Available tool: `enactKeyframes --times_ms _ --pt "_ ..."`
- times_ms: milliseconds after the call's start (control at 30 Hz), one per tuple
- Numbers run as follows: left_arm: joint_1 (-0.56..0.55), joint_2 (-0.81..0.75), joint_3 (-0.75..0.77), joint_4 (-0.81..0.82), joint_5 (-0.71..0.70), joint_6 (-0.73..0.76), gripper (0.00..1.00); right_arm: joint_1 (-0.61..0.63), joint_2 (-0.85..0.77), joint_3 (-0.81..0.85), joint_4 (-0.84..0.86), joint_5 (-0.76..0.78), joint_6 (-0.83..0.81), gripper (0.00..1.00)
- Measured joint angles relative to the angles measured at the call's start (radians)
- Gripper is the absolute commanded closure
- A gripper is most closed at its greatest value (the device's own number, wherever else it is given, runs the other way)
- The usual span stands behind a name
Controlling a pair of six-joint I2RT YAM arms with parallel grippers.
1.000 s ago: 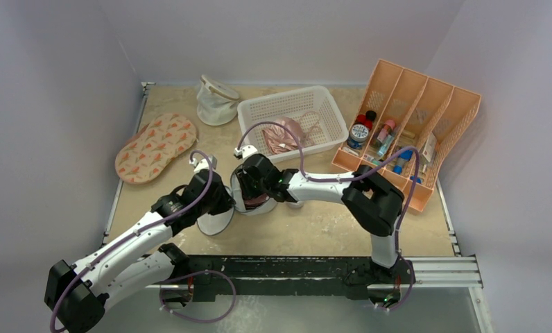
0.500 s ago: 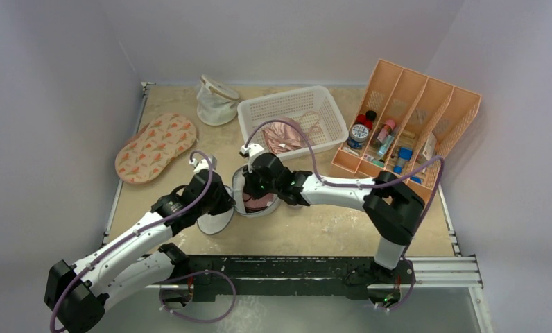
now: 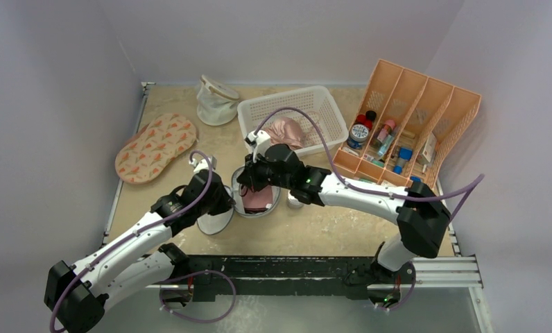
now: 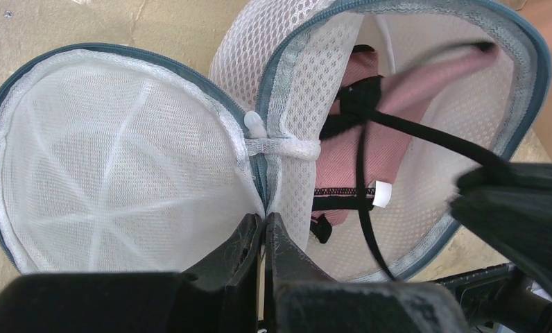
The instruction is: Unzip the laundry bag and remove the bra
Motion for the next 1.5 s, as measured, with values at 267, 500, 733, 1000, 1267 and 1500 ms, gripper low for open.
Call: enactKeyframes --times_ms 267,500,733,1000,1267,1500 --pt "0.000 -0.003 0.000 0.000 0.000 0.000 1.00 0.000 -0.102 0.000 0.003 0.001 0.009 1.00" --pt "0.000 0.003 0.000 0.000 0.000 0.000 1.00 0.000 -0.197 0.000 0.005 0.024 0.009 1.00" --pt "0.000 0.001 0.000 0.000 0.000 0.000 1.00 0.000 -0.261 0.005 0.006 0.048 0.002 1.00" --pt "0.000 0.001 0.000 0.000 0.000 0.000 1.00 0.000 -0.313 0.096 -0.028 0.097 -0.052 1.00" --pt "0.000 -0.001 0.000 0.000 0.000 0.000 1.00 0.000 -0.340 0.250 -0.031 0.160 -0.153 1.00" --pt "0.000 -0.002 0.000 0.000 0.000 0.000 1.00 0.000 -0.330 0.368 -0.031 0.220 -0.246 1.00"
